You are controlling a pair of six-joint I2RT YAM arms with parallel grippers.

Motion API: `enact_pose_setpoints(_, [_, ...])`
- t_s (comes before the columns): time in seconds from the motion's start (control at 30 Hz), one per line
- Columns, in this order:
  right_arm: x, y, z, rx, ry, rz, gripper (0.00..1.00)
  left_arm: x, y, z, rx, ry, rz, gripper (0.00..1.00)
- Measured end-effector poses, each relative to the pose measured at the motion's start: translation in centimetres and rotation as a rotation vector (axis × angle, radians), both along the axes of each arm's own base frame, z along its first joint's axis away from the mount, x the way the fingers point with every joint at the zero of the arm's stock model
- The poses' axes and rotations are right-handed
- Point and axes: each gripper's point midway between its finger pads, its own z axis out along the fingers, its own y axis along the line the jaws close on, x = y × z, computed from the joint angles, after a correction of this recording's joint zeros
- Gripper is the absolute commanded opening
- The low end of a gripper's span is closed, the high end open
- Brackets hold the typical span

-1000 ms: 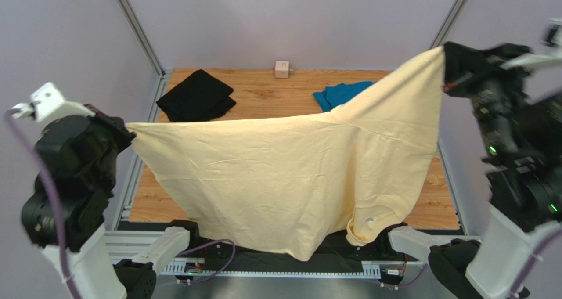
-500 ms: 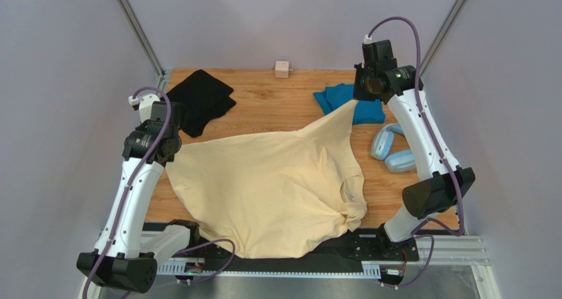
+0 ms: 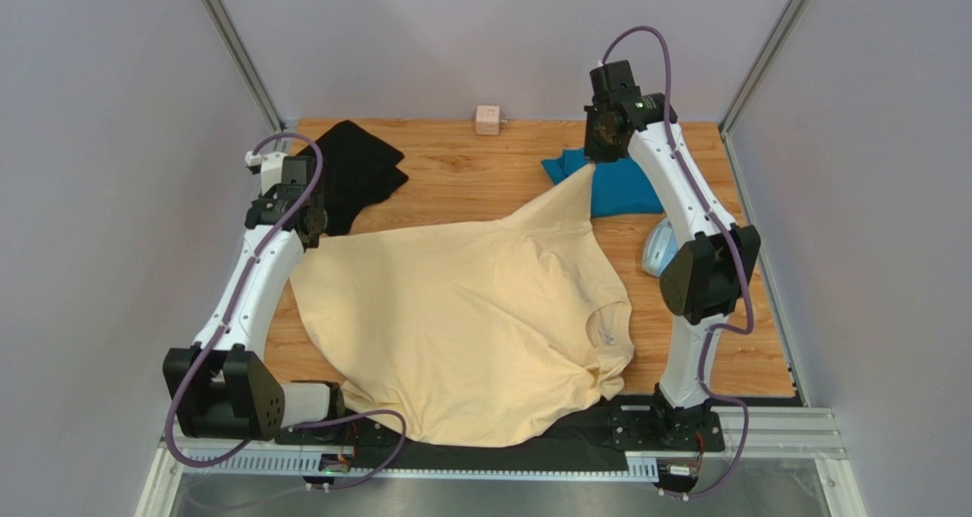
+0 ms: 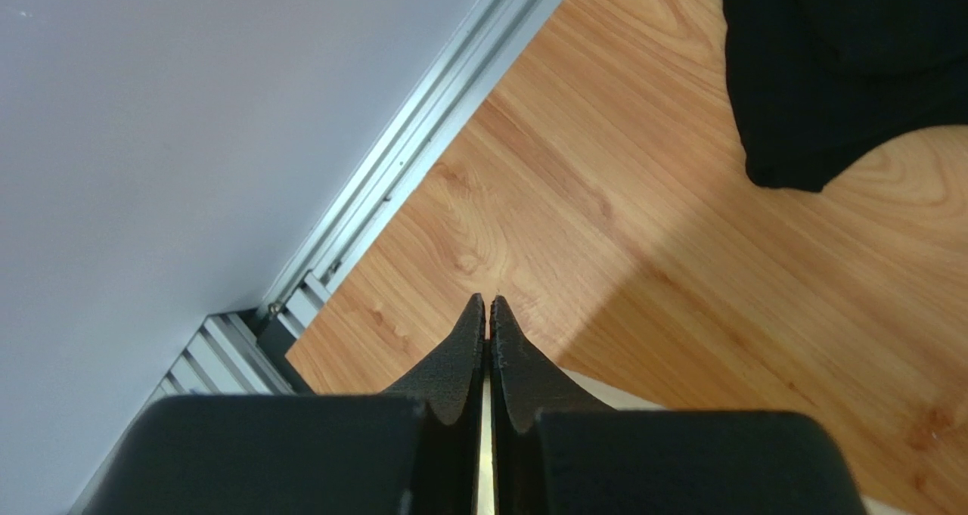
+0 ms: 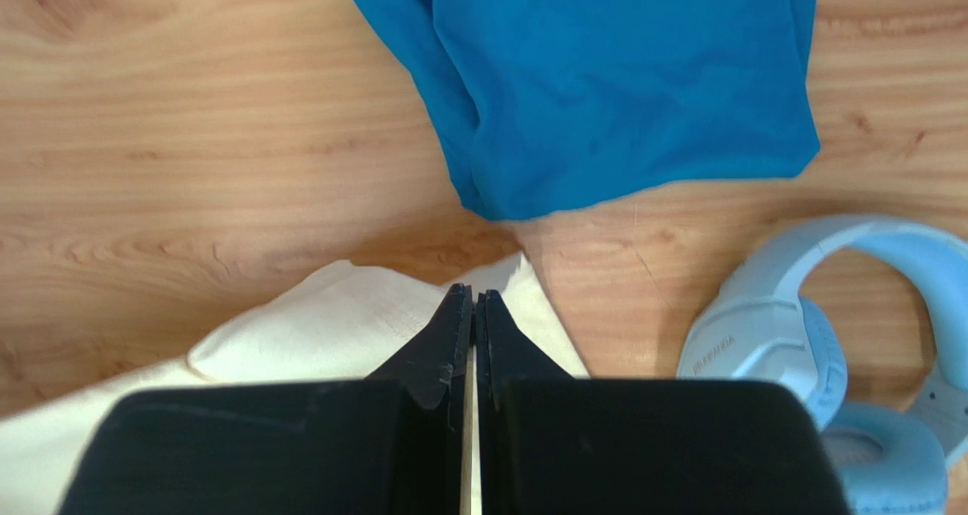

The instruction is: Fold and stack the t-shirts

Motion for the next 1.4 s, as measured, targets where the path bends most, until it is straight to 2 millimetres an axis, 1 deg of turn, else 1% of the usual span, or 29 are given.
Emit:
enact_pose_setpoints(0.1, [1.9, 0.3, 0.7, 0.005, -0.042, -0.01, 0.0, 0.6, 0.8, -0.2, 0.006, -0.004, 0.014, 0.0])
enact_pose_setpoints(0.23, [4.2, 0.9, 1.3, 0.018, -0.09, -0.023, 0.0, 1.7, 1.7, -1.7, 0.002, 0.039, 0.025, 0.0])
enact_pose_setpoints(0.33, [5.5, 1.4, 0.3, 0.028, -0.088, -0.024, 0.0, 2.4, 2.0, -3.2, -0.031, 0.066, 0.019, 0.0])
enact_pose_setpoints(0.37, [5.6, 1.5, -0.1, 0.028, -0.083, -0.024, 0.0, 2.6, 1.9, -3.3, -0.041, 0.065, 0.011, 0.0])
enact_pose_setpoints(0.5, [5.8, 2.2, -2.8, 0.026, -0.024, -0.008, 0.0, 3.4, 1.1, -3.3, -0.091, 0.035, -0.033, 0.0])
enact_pose_setpoints(0.6, [5.3, 2.4, -4.1, 0.028, 0.015, 0.004, 0.0, 3.8, 0.4, -3.6, -0.124, 0.034, -0.072, 0.0])
enact_pose_setpoints(0.67, [4.9, 2.6, -4.6, 0.03, 0.029, 0.011, 0.0, 3.9, 0.1, -3.6, -0.135, 0.035, -0.09, 0.0])
enact_pose_setpoints(0.77, [3.6, 2.8, -5.7, 0.025, 0.077, 0.024, 0.0, 4.0, -0.3, -3.4, -0.15, 0.029, -0.116, 0.0])
enact_pose_setpoints(0.87, [2.0, 2.8, -5.8, 0.021, 0.11, 0.033, 0.0, 4.0, -0.7, -2.9, -0.166, 0.013, -0.143, 0.0])
enact_pose_setpoints(0.97, [0.3, 2.6, -4.6, 0.022, 0.113, 0.039, 0.0, 3.5, -1.2, -2.5, -0.186, 0.011, -0.158, 0.0])
enact_pose_setpoints(1.1, [-1.8, 2.1, -1.8, 0.032, 0.075, 0.045, 0.0, 2.4, -1.8, -2.6, -0.22, 0.036, -0.172, 0.0])
enact_pose_setpoints(1.17, [-2.4, 1.8, -0.7, 0.03, 0.055, 0.041, 0.0, 2.1, -2.1, -2.8, -0.237, 0.045, -0.173, 0.0])
enact_pose_setpoints(1.23, [-2.2, 1.7, 0.5, 0.032, 0.027, 0.037, 0.0, 2.1, -2.4, -3.0, -0.252, 0.049, -0.176, 0.0])
enact_pose_setpoints(1.33, [-2.1, 1.9, 1.1, 0.042, 0.017, 0.042, 0.0, 2.0, -2.8, -3.2, -0.278, 0.07, -0.186, 0.0])
enact_pose_setpoints(1.4, [-2.2, 2.1, 1.0, 0.051, 0.024, 0.049, 0.0, 2.1, -3.0, -3.1, -0.289, 0.079, -0.19, 0.0])
